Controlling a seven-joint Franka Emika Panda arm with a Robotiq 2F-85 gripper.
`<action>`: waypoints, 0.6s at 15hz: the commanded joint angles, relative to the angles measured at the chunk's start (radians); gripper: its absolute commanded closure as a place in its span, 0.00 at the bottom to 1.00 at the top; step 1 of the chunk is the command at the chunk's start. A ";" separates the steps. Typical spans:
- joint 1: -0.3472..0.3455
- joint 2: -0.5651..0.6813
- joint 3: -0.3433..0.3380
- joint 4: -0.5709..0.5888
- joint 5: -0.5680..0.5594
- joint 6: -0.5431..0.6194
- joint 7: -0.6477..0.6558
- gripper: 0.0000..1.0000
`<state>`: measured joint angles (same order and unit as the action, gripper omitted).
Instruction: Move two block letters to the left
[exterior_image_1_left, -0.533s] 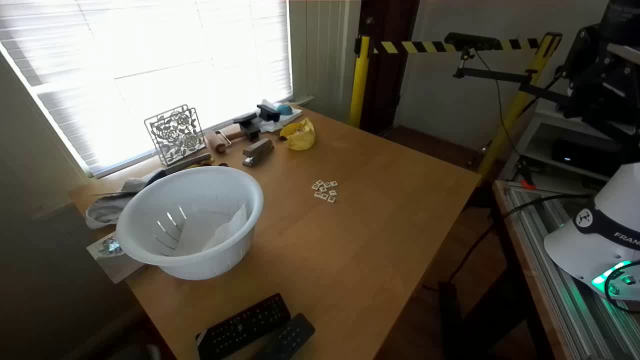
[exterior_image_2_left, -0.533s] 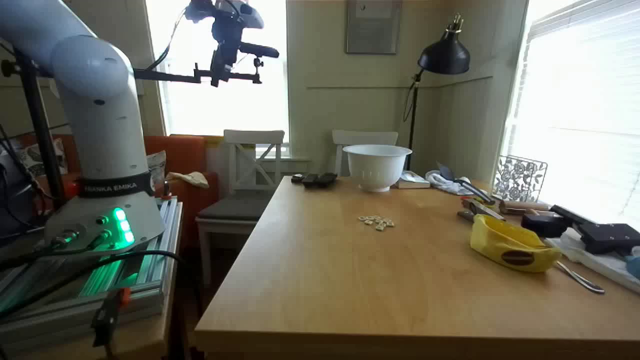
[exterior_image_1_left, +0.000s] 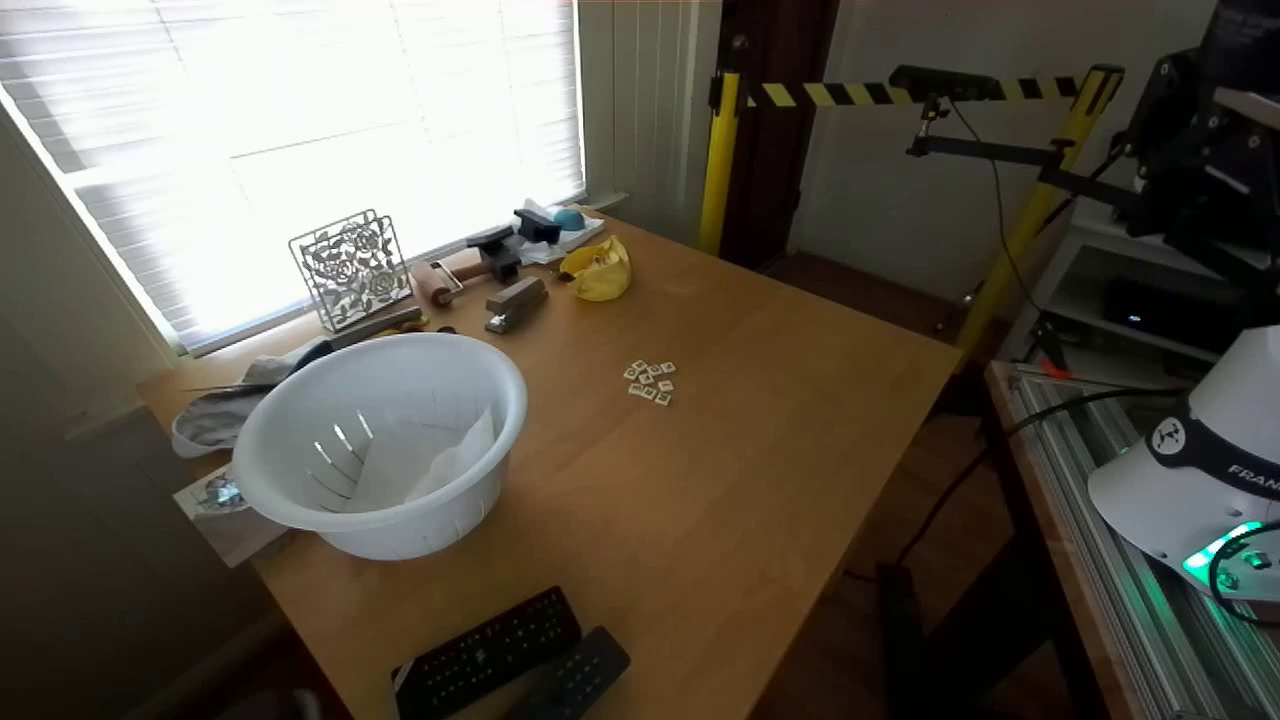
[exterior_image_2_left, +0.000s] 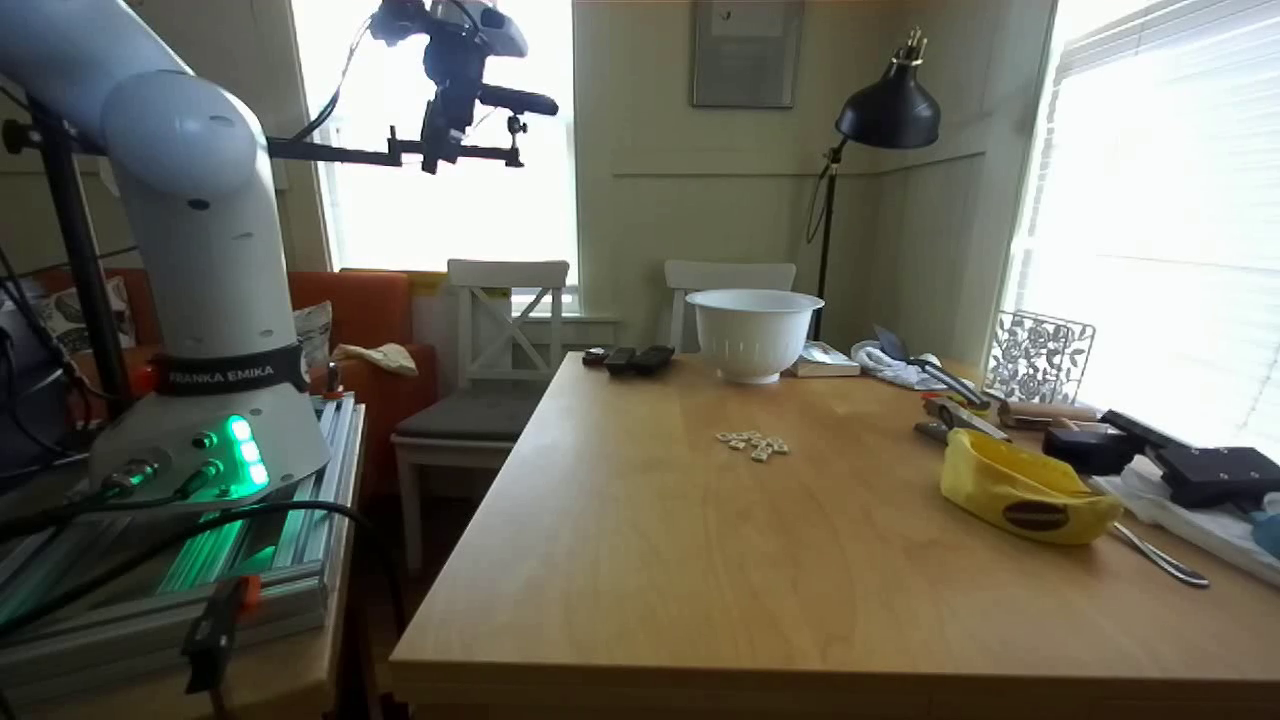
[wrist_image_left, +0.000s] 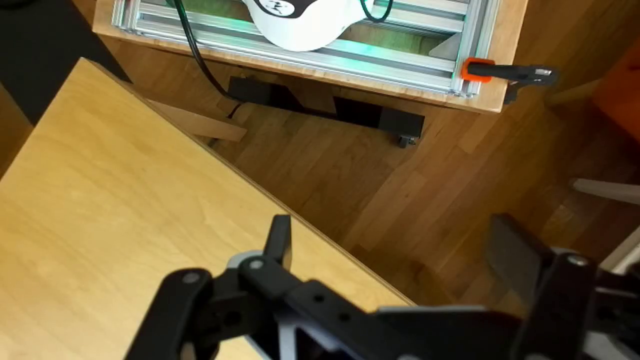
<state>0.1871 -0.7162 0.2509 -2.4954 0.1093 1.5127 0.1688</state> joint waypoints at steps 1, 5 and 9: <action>-0.044 0.037 -0.013 0.003 -0.013 0.034 0.043 0.00; -0.117 0.098 -0.065 -0.012 -0.023 0.156 0.057 0.00; -0.165 0.192 -0.108 -0.017 -0.033 0.333 0.052 0.00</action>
<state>0.0445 -0.5961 0.1640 -2.5142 0.0964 1.7436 0.2111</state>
